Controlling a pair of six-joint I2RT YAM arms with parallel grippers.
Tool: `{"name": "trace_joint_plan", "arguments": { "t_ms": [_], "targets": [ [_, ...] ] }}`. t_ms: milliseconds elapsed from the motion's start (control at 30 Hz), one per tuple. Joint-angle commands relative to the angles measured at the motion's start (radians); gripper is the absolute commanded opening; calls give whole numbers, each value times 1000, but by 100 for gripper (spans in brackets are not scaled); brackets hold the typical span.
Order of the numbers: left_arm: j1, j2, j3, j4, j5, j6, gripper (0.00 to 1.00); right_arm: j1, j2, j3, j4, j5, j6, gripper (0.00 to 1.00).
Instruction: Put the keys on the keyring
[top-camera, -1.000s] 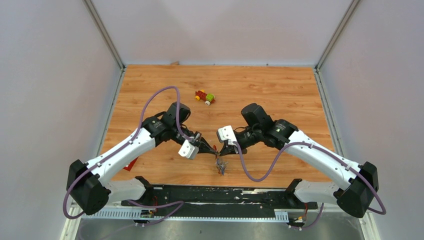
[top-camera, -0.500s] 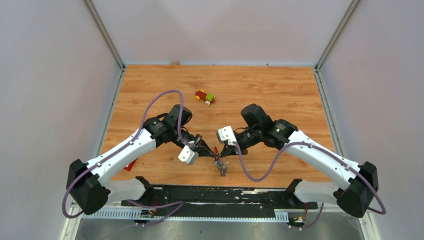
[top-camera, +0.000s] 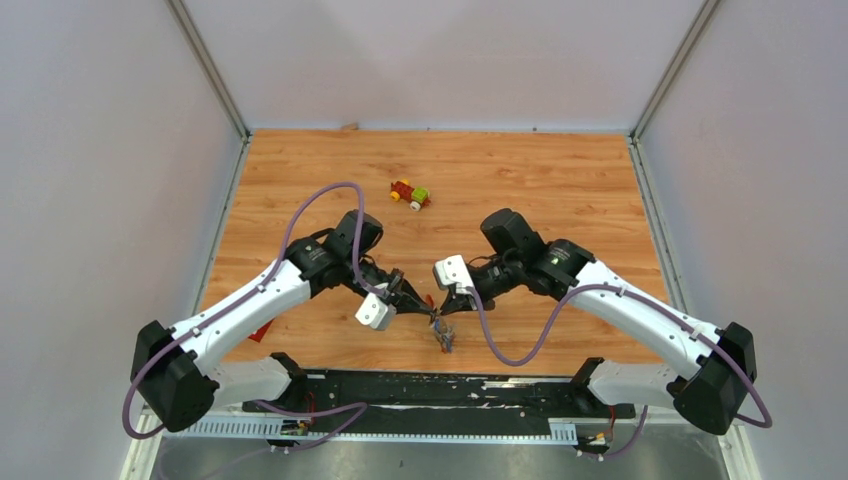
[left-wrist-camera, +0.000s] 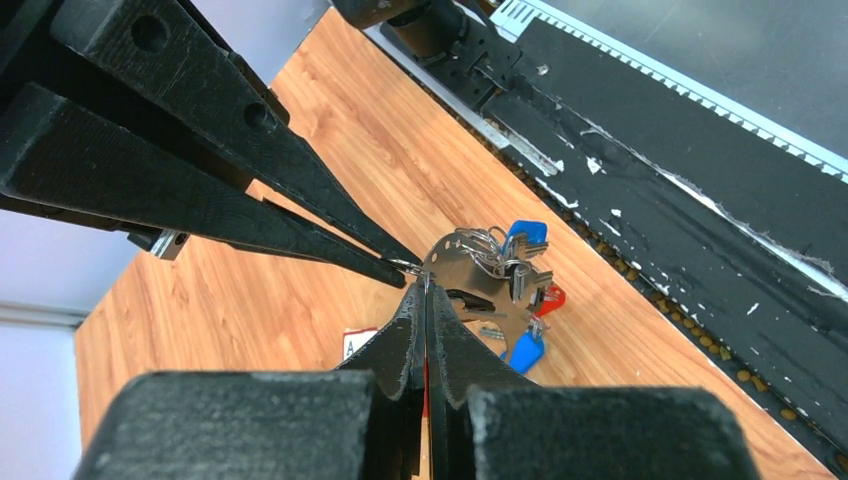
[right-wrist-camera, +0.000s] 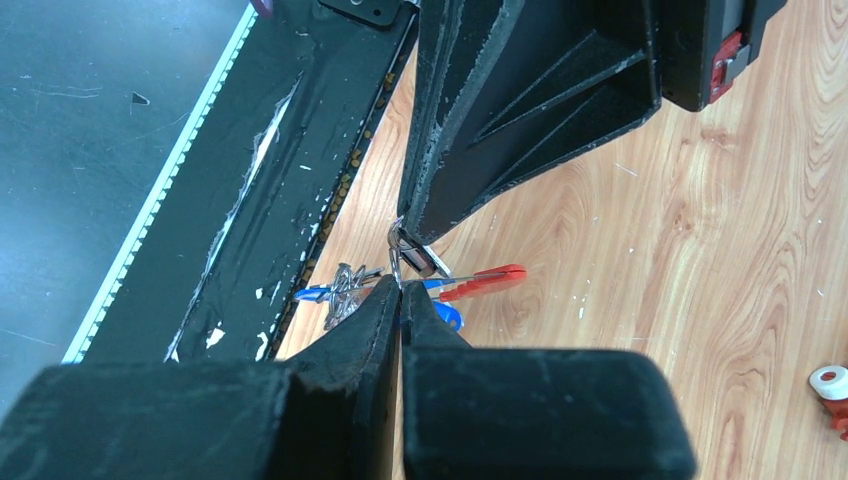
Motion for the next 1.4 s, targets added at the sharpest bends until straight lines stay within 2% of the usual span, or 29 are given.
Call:
{"name": "trace_joint_plan", "arguments": {
  "t_ms": [0,467,833,1367],
  "targets": [
    [-10,2,-9,33,75,-17,0,19,-6,5,47,-19,-31,0],
    [-10,-21,-42,79,84,-56,0,42,5,5,47,21,-45,0],
    [-10,-21,-65,-6,108,72,0,40,-9,8,47,26,-43,0],
    [-11,1,-69,-53,97,136,0,21,-25,20,46,-17,-24,0]
  ]
}}
